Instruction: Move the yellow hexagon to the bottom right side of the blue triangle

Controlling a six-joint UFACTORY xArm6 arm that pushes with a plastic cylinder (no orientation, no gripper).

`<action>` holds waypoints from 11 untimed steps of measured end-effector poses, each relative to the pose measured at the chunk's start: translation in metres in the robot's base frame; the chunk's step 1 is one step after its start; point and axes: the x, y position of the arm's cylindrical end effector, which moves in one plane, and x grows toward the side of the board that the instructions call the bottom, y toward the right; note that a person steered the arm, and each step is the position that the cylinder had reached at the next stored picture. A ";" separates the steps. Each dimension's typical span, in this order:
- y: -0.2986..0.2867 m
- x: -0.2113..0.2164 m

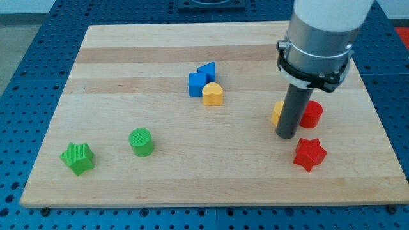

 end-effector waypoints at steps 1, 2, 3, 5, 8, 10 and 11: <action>0.010 -0.014; 0.024 -0.030; 0.026 -0.057; -0.001 -0.096; -0.081 -0.103; -0.028 -0.103; 0.039 -0.103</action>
